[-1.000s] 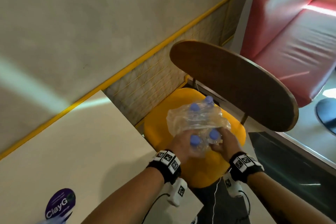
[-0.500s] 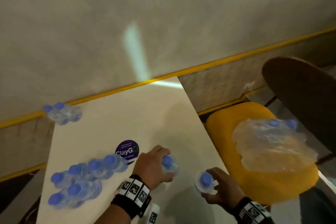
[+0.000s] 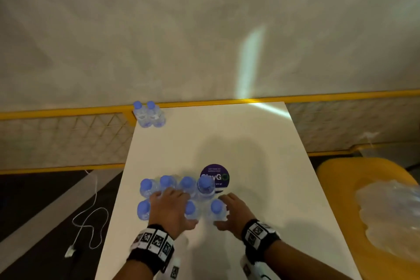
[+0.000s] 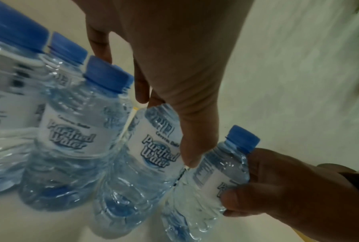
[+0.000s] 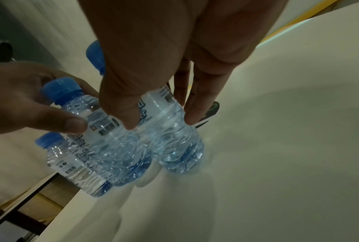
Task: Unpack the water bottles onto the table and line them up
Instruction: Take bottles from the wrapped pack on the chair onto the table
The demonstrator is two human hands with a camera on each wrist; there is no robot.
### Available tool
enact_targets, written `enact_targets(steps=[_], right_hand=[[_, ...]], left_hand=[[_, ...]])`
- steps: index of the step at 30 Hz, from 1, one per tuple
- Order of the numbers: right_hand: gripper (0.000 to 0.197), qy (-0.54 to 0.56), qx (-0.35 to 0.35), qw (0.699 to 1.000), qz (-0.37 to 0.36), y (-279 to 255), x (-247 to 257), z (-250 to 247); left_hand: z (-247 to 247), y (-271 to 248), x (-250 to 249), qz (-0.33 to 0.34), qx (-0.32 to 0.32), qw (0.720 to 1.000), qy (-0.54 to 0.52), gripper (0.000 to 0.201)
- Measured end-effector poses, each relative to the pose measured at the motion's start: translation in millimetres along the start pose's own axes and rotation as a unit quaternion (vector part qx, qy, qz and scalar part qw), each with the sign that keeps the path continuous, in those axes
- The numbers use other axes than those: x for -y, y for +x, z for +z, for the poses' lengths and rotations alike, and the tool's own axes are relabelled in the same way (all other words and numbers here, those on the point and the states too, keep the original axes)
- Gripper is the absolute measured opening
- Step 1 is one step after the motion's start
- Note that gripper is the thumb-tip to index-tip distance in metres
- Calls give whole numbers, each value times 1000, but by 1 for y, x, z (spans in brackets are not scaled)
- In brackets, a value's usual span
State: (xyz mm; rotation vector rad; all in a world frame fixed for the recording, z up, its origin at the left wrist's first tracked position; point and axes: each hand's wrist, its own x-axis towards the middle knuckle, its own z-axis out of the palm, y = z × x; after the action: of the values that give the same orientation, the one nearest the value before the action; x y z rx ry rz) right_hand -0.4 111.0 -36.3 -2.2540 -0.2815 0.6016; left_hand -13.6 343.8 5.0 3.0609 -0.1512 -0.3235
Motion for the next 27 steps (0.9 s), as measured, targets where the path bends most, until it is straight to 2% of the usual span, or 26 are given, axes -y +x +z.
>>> enact_targets(steps=[3,8,13,16,19,22,23,25,27], right_hand=[[55,-10,0,1000,-11,12,15,13],[57,-34,-9,999,13,23,33,21],[24,-72,8,997,36,32,37,24],[30,-79,12,996,42,42,13,36],[42,-87,11,996,19,28,33,23],[75,-54,17,997,48,14,26,11],[78,-40,11,997,59,10,16,8],[68,-38,14,997,60,-3,-6,-2],[52,-41,26,996,68,-24,-31,-20]], left_hand=[[9,5,13,-2,15,1000,-15,59],[21,15,20,21,46,999,5,52],[28,17,23,7,35,999,-2,53],[30,18,24,0,41,999,2,58],[30,16,24,0,47,999,-5,63],[17,5,21,-3,7,999,-49,82],[11,2,17,6,-22,998,-63,83],[-3,-3,4,43,-95,992,-73,70],[-13,-2,-16,100,-150,980,-81,44]])
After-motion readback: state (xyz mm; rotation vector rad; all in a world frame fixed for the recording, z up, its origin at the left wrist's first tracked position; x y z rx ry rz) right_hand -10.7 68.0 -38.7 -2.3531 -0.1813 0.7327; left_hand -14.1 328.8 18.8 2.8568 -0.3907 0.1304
